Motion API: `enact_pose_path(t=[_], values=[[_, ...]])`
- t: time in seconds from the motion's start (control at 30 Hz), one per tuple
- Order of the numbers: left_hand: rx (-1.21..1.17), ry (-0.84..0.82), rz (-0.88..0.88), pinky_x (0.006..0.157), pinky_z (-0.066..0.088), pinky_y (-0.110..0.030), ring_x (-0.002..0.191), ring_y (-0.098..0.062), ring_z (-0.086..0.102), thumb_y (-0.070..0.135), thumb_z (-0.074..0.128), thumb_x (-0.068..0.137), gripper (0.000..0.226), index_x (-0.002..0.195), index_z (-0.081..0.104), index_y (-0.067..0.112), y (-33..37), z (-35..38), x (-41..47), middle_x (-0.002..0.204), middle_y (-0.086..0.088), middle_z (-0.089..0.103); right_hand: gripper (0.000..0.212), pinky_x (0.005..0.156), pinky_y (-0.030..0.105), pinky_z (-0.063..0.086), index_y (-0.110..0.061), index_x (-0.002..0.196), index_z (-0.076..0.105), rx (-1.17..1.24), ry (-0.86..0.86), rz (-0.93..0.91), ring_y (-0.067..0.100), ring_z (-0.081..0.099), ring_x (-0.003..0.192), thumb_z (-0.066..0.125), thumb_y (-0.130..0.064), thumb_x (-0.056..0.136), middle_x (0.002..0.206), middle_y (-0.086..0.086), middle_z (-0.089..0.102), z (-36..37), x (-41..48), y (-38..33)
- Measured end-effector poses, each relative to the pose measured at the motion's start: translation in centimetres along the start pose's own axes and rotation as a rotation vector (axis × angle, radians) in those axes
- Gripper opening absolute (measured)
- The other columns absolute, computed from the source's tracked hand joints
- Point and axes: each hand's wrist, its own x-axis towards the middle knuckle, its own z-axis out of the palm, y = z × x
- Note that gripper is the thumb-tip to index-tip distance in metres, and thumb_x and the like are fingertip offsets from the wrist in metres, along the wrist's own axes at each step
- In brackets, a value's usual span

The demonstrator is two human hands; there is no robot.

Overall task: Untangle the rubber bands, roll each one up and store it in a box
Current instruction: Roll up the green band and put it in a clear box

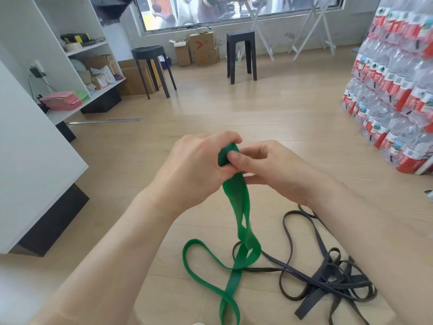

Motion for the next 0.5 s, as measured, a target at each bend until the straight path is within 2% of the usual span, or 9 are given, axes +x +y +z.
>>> enact_pose_path(t=[0.1, 0.2, 0.27, 0.33, 0.4, 0.47, 0.5], values=[[0.006, -0.021, -0.014, 0.069, 0.044, -0.026, 0.076, -0.012, 0.056, 0.033, 0.073, 0.075, 0.038, 0.111, 0.062, 0.028, -0.1, 0.2, 0.2, 0.084, 0.012, 0.06, 0.041, 0.094, 0.038, 0.054, -0.006, 0.112, 0.067, 0.027, 0.062, -0.031, 0.028, 0.071, 0.099, 0.073, -0.025, 0.075, 0.105, 0.019, 0.072, -0.5, 0.0, 0.2], [-0.22, -0.105, -0.13, 0.071, 0.046, -0.018, 0.077, -0.003, 0.054, 0.039, 0.082, 0.061, 0.053, 0.11, 0.064, 0.034, -0.1, 0.2, 0.6, 0.086, 0.013, 0.058, 0.046, 0.09, 0.037, 0.055, 0.0, 0.116, 0.063, 0.098, 0.017, -0.036, 0.031, 0.07, 0.095, 0.076, -0.017, 0.074, 0.107, 0.025, 0.069, -1.1, 0.0, 0.4], [-0.376, -0.198, -0.188, 0.076, 0.05, -0.02, 0.084, -0.002, 0.058, 0.033, 0.085, 0.059, 0.057, 0.112, 0.065, 0.034, -0.1, -0.2, 0.7, 0.094, 0.012, 0.059, 0.046, 0.084, 0.033, 0.056, 0.004, 0.118, 0.06, 0.163, -0.027, -0.035, 0.027, 0.068, 0.092, 0.075, -0.012, 0.078, 0.106, 0.025, 0.068, -1.4, 0.0, 0.5], [-0.558, -0.309, -0.221, 0.082, 0.055, -0.029, 0.096, -0.011, 0.061, 0.025, 0.082, 0.066, 0.056, 0.118, 0.062, 0.034, -0.5, -0.8, 0.7, 0.105, 0.006, 0.063, 0.052, 0.087, 0.036, 0.056, 0.008, 0.122, 0.055, 0.23, -0.059, -0.02, 0.028, 0.066, 0.096, 0.072, -0.012, 0.077, 0.11, 0.023, 0.066, -1.8, 0.0, 0.4], [-0.74, -0.382, -0.229, 0.084, 0.056, -0.033, 0.101, -0.025, 0.062, 0.019, 0.079, 0.07, 0.05, 0.116, 0.064, 0.03, -1.0, -1.6, 0.6, 0.111, -0.007, 0.066, 0.068, 0.092, 0.041, 0.055, 0.009, 0.125, 0.049, 0.281, -0.121, -0.005, 0.034, 0.065, 0.1, 0.082, -0.013, 0.071, 0.114, 0.028, 0.064, -2.2, -0.1, 0.3], [-0.884, -0.432, -0.23, 0.081, 0.056, -0.032, 0.095, -0.033, 0.063, 0.012, 0.082, 0.068, 0.046, 0.111, 0.068, 0.023, -1.4, -2.1, 0.5, 0.109, -0.019, 0.066, 0.075, 0.09, 0.044, 0.055, 0.002, 0.123, 0.048, 0.321, -0.228, 0.003, 0.034, 0.067, 0.097, 0.088, -0.019, 0.062, 0.107, 0.026, 0.067, -2.3, -0.1, 0.2], [-0.927, -0.448, -0.233, 0.077, 0.055, -0.031, 0.089, -0.031, 0.065, 0.009, 0.082, 0.065, 0.047, 0.108, 0.069, 0.02, -1.5, -2.2, 0.5, 0.105, -0.021, 0.068, 0.073, 0.086, 0.043, 0.057, -0.004, 0.12, 0.049, 0.332, -0.27, 0.003, 0.033, 0.068, 0.092, 0.088, -0.022, 0.06, 0.101, 0.022, 0.069, -2.2, -0.1, 0.2]])
